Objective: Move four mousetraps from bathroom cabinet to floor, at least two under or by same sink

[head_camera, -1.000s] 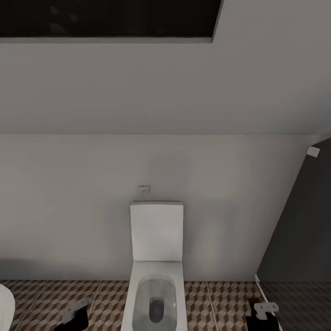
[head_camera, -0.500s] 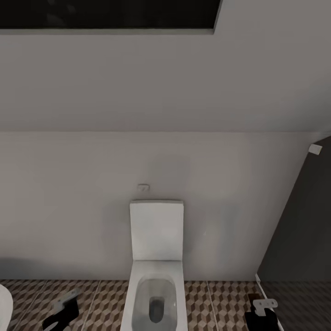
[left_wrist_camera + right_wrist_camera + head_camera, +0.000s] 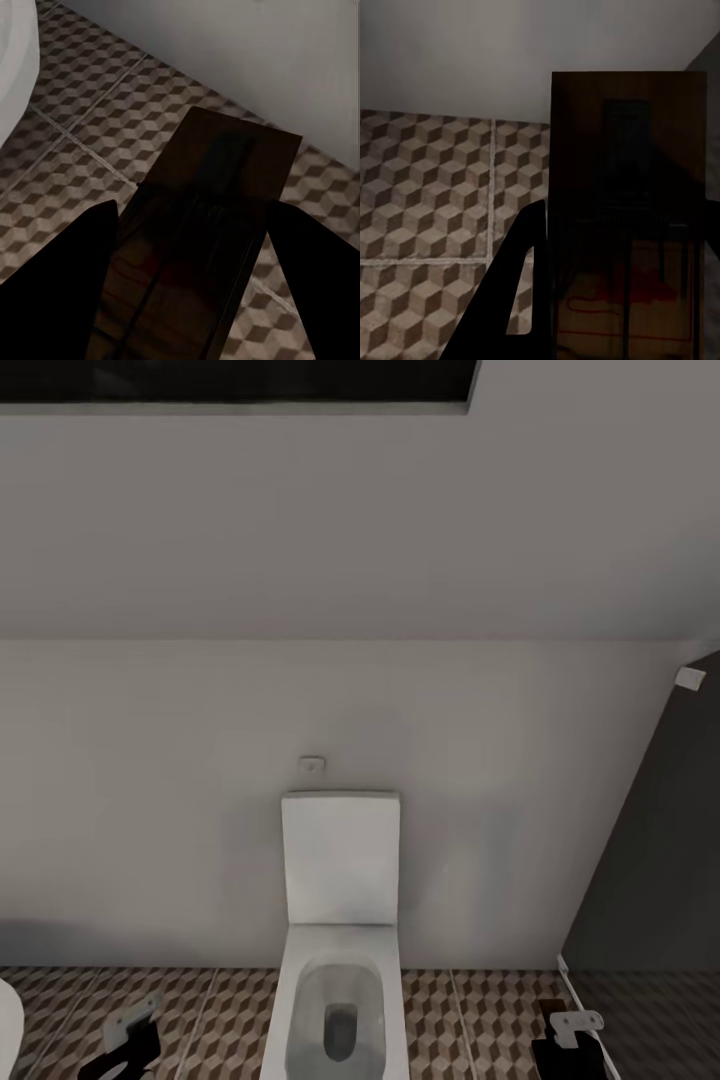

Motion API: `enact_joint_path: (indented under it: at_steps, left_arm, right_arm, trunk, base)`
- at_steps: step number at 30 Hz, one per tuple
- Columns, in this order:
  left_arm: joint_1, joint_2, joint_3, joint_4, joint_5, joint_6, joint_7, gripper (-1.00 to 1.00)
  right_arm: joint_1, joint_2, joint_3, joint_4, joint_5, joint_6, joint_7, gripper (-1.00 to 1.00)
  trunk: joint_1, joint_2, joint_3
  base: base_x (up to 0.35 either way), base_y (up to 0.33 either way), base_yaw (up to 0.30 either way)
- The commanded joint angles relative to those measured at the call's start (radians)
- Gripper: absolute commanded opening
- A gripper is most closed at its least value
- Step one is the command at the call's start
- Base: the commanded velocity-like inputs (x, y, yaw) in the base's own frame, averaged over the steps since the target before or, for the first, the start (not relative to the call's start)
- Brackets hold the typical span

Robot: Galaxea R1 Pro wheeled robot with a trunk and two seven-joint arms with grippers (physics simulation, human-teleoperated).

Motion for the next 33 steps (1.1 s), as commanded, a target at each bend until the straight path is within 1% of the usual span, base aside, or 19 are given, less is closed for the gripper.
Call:
enact_joint_path:
  at_steps: [1,4,8,10,14,20,33]
  left_arm:
    - [-0.001,0.000,-0.009,-0.001,0.010,-0.010,0.006,-1.00]
    - [-0.001,-0.001,-0.016,-0.001,0.010,-0.035,0.007,-1.00]
    - [-0.001,-0.003,-0.049,-0.001,0.006,-0.049,0.006,-1.00]
    - [-0.001,-0.004,-0.072,-0.001,-0.011,-0.051,0.005,-1.00]
    - [-0.001,-0.006,-0.090,-0.001,-0.034,-0.053,0.002,-1.00]
    - [-0.001,-0.006,-0.094,-0.001,-0.041,-0.055,0.000,-1.00]
    - [-0.001,-0.006,-0.095,0.000,-0.042,-0.055,0.000,-1.00]
  right_arm:
    - [-0.001,0.000,0.009,0.000,-0.008,-0.002,-0.003,-1.00]
    - [-0.001,0.000,0.009,0.001,-0.008,-0.002,-0.003,-1.00]
    - [-0.001,0.000,0.010,0.001,-0.002,-0.002,-0.003,-1.00]
    - [-0.001,0.000,0.010,0.001,0.009,-0.002,-0.003,-1.00]
    - [-0.001,0.001,0.009,0.001,0.032,-0.002,-0.003,-1.00]
    - [-0.001,0.001,0.008,0.001,0.037,-0.002,-0.002,-1.00]
    - [-0.001,0.001,0.009,0.001,0.046,-0.001,-0.001,-1.00]
  trunk:
    - [0.004,-0.008,-0.005]
    - [0.016,-0.029,-0.014]
    - [0.031,-0.057,-0.027]
    - [0.039,-0.071,-0.033]
    - [0.054,-0.099,-0.045]
    - [0.077,-0.141,-0.064]
    - [0.127,-0.232,-0.105]
  base:
    - [0.000,0.000,0.000]
    - [0.000,0.000,0.000]
    - [0.000,0.000,0.000]
    - [0.000,0.000,0.000]
    - [0.000,0.000,0.000]
    - [0.000,0.000,0.000]
    - [0.000,0.000,0.000]
